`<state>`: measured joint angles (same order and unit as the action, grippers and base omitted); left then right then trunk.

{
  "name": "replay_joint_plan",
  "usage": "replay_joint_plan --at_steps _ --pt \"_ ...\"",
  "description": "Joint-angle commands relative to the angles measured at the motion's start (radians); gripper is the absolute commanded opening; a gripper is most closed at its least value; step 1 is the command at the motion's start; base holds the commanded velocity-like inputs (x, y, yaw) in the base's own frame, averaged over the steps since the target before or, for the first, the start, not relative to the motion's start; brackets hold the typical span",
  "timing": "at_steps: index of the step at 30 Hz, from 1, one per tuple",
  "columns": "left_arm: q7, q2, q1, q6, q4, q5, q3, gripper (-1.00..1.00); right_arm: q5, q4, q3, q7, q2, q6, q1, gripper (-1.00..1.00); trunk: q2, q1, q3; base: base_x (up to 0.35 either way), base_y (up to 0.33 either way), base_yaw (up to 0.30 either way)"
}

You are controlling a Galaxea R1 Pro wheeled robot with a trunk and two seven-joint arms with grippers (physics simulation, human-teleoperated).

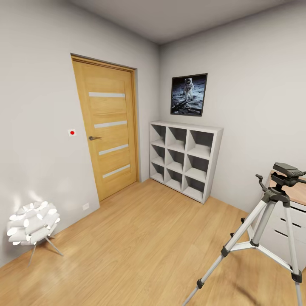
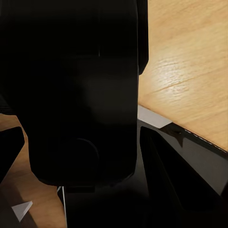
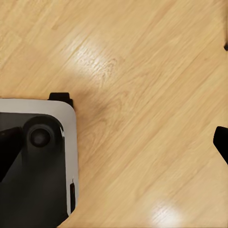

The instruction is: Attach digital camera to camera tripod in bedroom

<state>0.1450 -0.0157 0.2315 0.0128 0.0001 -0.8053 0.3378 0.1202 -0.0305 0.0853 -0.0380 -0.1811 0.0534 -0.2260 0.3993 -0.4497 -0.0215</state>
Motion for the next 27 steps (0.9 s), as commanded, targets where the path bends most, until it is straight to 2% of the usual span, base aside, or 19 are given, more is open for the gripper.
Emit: replay_joint_plan --at_steps 1,8,27 --pt "0.002 0.000 0.000 0.001 0.000 -0.006 0.009 -1.00 0.010 -0.003 0.009 -0.002 0.001 0.006 -0.001 1.00 0.001 0.000 0.000 0.000 0.000 -0.047" --pt "0.004 0.001 0.000 0.001 0.000 -0.008 0.007 -1.00 0.009 -0.003 0.010 -0.001 0.011 0.003 -0.001 1.00 0.001 0.000 0.000 0.000 0.000 -0.175" --pt "0.004 0.002 0.000 0.001 0.000 -0.006 0.006 -1.00 0.009 -0.003 0.010 0.000 0.015 0.007 -0.004 1.00 0.001 0.000 0.000 0.000 0.000 -0.247"
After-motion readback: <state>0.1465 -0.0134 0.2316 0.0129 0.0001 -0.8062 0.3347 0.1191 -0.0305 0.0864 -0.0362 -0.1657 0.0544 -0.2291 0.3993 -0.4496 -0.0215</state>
